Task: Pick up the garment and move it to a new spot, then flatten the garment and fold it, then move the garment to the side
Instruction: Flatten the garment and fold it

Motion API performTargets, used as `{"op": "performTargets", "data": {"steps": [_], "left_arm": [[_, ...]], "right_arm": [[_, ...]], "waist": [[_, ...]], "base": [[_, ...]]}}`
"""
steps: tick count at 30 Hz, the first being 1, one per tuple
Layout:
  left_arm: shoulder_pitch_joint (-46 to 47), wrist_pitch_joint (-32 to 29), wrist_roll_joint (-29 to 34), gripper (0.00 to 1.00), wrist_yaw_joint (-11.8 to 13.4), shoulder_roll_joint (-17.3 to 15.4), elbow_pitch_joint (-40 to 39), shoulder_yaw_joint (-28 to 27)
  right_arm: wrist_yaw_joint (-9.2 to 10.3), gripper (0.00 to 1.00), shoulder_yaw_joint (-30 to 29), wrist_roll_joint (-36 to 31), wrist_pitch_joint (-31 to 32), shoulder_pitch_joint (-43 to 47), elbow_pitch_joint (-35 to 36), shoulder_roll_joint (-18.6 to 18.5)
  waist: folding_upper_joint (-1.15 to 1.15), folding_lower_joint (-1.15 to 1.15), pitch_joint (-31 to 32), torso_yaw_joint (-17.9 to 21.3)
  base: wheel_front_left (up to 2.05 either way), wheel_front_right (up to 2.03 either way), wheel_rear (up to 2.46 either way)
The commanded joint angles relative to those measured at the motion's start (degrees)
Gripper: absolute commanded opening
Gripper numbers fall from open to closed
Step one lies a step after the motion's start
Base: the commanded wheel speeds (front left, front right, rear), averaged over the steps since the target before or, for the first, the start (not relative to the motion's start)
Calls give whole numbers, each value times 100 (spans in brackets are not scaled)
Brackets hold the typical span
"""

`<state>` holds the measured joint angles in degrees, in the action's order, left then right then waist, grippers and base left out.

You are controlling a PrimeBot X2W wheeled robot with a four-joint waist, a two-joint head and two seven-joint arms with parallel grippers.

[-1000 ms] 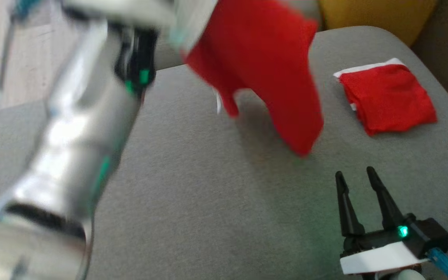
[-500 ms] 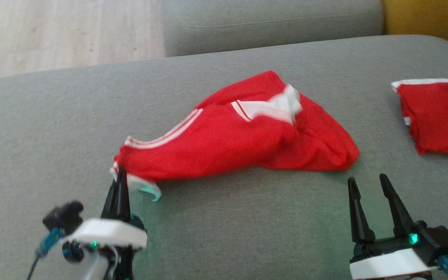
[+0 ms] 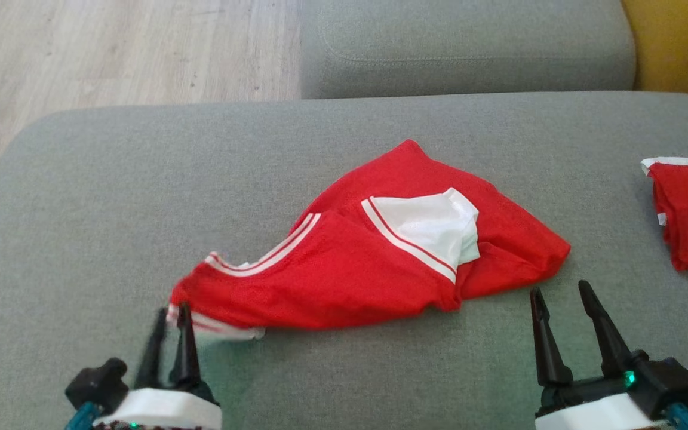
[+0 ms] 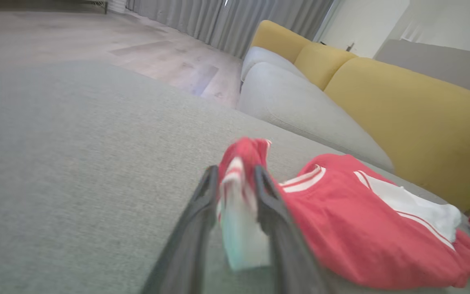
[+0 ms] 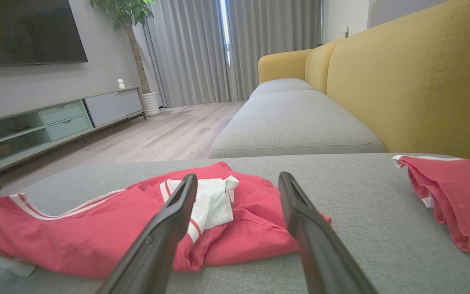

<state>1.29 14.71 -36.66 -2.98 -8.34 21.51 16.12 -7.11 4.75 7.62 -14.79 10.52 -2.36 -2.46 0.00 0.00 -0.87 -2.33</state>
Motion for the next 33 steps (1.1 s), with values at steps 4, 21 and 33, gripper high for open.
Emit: {"op": "performTargets", "data": {"steps": [4, 21, 33], "left_arm": [[325, 29, 529, 100, 252, -105, -390, -427], [3215, -456, 2319, 100, -280, 444, 337, 1511], [5306, -1073, 1376, 100, -438, 545, 2023, 3366]], "right_arm": [[-37, 100, 176, -62, -21, -80, 159, -42], [-37, 100, 282, -285, -21, -599, 258, -49], [-37, 100, 419, -250, -21, -1120, 268, -93]], "waist": [[0, 0, 50, 51], [0, 0, -1109, 555], [0, 0, -2059, 1162]], "base": [[0, 0, 0], [0, 0, 0], [0, 0, 0]]}}
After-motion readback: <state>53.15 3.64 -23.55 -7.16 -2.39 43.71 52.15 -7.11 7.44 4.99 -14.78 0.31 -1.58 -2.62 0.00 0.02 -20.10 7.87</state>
